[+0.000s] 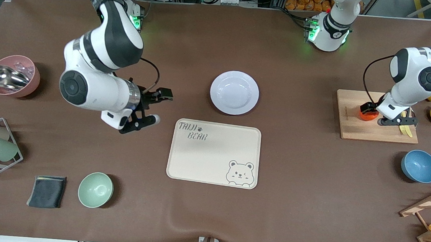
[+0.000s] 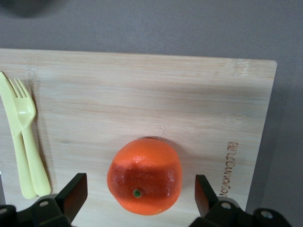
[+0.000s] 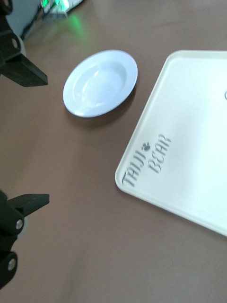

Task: Place orange and plate with both arms
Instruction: 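Close the left gripper around the orange on the cutting board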

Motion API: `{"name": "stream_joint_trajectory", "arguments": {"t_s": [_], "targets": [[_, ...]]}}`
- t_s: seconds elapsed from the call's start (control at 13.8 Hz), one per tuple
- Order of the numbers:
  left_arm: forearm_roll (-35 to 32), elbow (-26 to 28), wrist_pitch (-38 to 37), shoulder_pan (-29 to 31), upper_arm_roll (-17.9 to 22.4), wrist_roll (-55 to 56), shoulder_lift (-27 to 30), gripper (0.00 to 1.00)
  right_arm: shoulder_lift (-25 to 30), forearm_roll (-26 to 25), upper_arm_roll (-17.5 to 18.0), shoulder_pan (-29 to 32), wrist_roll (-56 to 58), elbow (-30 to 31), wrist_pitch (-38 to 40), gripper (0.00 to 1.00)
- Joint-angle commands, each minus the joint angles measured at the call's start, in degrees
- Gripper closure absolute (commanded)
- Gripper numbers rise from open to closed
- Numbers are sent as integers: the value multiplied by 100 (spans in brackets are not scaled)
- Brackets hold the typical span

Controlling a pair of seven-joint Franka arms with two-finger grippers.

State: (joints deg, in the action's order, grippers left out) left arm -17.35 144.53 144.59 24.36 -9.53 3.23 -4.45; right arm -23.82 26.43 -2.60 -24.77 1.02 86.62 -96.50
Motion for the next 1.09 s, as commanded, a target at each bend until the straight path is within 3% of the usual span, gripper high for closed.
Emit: {"name": "stream_joint_trajectory", "arguments": {"t_s": [0.0,0.36,0.51,1.02], "targets": [[-137,67,253,156,-58,-41,-126,0,-263,581,-56,-11,-76,-154,8,0],[-189,67,429,253,-49,-41,-354,0,-307,724,-65,52,-94,-93,174,0],[-198,75,429,253,-58,-41,-381,0,-333,724,-65,16,-94,-49,718,0],[-444,49,544,410,-49,-41,-618,1,-386,724,-56,51,-41,189,764,0]]}}
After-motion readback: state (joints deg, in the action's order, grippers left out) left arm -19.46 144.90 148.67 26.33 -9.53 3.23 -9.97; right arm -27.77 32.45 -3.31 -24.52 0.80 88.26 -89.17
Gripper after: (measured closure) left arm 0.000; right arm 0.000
